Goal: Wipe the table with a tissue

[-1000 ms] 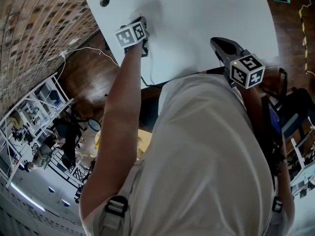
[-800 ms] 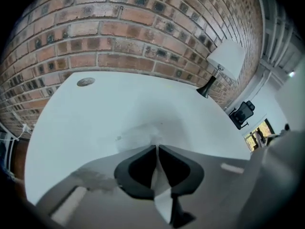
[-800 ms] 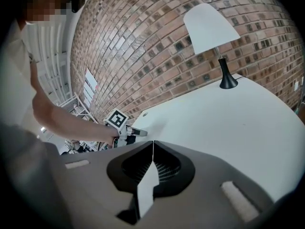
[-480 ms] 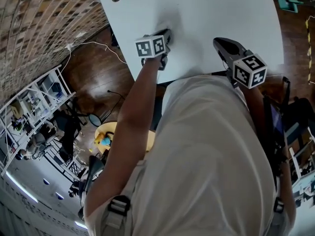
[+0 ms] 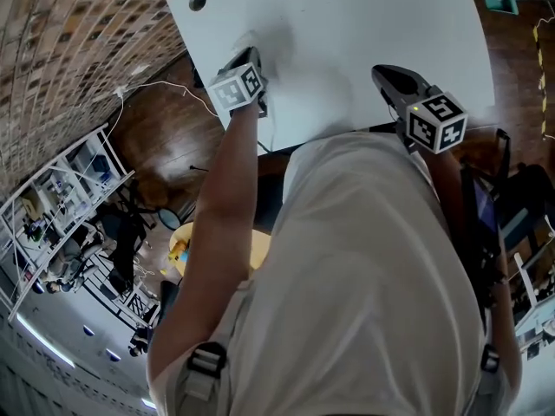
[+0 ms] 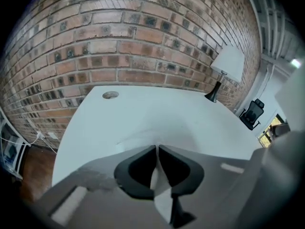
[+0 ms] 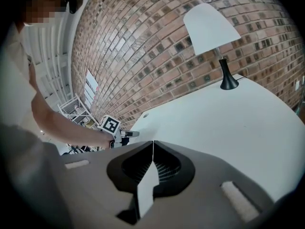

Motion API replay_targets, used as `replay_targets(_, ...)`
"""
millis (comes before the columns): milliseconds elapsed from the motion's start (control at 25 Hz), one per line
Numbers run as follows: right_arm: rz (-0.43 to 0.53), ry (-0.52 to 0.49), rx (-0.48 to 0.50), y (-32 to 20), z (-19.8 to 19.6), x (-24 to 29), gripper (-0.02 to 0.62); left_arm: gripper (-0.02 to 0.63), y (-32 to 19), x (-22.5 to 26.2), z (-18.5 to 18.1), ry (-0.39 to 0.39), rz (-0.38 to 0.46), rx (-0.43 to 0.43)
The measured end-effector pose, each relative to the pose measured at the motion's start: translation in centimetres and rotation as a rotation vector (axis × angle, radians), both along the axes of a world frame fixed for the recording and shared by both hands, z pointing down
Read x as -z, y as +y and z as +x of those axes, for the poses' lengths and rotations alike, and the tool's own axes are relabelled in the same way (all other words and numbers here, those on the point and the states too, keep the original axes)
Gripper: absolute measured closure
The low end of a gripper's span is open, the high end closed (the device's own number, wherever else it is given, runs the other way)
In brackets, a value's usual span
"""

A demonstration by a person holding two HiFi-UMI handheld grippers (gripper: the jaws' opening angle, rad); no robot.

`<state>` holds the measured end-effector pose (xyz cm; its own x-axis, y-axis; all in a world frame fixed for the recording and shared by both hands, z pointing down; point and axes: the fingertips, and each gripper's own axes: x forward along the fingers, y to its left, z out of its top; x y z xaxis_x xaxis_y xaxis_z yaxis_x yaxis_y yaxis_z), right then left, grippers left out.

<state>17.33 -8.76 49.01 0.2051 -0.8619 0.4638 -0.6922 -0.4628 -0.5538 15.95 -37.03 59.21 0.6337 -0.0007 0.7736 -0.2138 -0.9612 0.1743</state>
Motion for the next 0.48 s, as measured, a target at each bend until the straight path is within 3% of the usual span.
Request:
replay_targets(200, -0.005, 0.009, -0.032, 1.7, 1.2, 0.4, 0.584, 0.583, 0.5, 0.4, 2.8, 0.038, 0.015, -0.008)
replay_targets(480, -0.016, -0.003, -0.044, 3.2, 1.6, 0.2, 0.584, 0.583, 3.1, -0.2, 6.4, 0.021, 0.031, -0.069)
